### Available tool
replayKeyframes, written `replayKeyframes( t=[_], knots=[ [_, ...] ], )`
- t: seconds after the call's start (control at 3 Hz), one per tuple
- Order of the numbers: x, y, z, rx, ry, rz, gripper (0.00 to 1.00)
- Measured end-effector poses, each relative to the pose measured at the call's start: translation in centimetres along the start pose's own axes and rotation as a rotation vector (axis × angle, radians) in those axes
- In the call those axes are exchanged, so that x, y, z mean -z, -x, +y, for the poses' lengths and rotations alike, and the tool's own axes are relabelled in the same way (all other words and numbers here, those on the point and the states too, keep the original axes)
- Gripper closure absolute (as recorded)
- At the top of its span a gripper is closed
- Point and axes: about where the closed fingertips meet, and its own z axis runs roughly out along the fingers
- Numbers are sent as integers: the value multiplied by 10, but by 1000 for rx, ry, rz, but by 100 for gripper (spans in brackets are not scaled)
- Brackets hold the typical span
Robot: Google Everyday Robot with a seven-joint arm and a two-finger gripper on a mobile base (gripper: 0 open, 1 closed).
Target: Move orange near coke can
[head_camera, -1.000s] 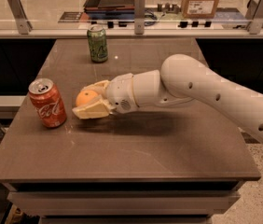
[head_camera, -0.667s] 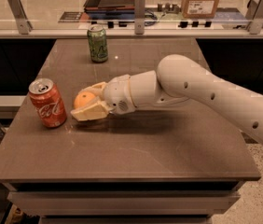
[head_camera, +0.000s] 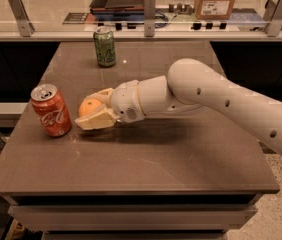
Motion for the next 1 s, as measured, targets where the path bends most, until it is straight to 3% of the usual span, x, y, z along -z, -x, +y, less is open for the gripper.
replayKeyframes(
  t=[0.33, 0.67, 1.0],
  knots=[
    [-2, 1, 2, 2, 5, 0, 28],
    [-3, 1, 3, 3, 8, 1, 4],
    [-4, 2, 3, 4, 10, 1, 0]
  ],
)
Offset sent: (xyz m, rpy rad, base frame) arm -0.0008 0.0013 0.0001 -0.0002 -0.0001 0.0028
